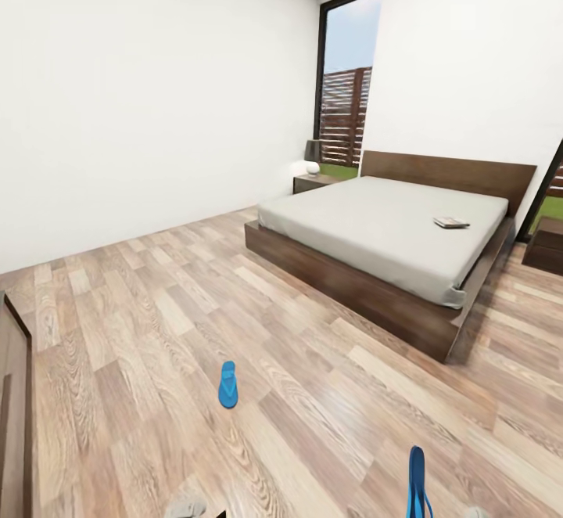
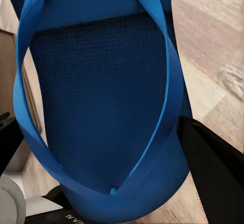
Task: In the bedroom, move the book from the bed onto either nightstand, and place the two sandals side by side next to the bed.
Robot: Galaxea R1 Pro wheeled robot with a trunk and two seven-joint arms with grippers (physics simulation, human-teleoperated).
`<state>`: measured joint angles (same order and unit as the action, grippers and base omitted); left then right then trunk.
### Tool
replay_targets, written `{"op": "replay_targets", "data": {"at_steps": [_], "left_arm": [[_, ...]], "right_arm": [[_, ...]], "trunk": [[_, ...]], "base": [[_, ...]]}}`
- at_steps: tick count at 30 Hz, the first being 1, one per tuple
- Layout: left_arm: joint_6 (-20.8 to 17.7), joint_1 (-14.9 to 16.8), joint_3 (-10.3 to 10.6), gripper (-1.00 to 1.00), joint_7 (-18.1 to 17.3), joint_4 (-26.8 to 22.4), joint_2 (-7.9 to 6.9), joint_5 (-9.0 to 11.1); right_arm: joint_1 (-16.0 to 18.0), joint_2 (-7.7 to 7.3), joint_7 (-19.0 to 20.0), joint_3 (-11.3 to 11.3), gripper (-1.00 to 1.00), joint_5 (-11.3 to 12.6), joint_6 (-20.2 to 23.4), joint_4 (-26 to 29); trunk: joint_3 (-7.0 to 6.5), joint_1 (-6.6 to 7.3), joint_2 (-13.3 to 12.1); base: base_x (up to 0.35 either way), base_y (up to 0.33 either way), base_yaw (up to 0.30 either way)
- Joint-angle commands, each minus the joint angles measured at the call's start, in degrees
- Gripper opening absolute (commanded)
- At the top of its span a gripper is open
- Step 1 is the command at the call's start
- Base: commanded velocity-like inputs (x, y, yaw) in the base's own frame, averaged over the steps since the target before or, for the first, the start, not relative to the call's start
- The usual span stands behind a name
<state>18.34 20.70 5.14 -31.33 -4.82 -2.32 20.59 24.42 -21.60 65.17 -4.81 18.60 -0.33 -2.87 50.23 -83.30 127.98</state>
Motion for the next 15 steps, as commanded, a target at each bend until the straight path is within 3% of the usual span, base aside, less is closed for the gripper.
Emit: {"op": "replay_targets", "data": {"at_steps": [1,15], "left_arm": [[0.22,0.04,0.48,1.0,-0.14,0.07,-0.03,0.5],[0.22,0.04,0.47,1.0,-0.06,0.07,-0.05,0.5]], "right_arm": [[0.1,-0.02,0.22,-0.56,-1.0,-0.23,-0.03,-0.21],[0.1,-0.02,0.16,-0.58,-1.0,-0.23,-0.03,-0.21]], "trunk": [[0.06,-0.02,0.02],[0.06,-0.02,0.02]], "base": [[0.319,-0.012,0.0],[0.32,-0.001,0.0]]}}
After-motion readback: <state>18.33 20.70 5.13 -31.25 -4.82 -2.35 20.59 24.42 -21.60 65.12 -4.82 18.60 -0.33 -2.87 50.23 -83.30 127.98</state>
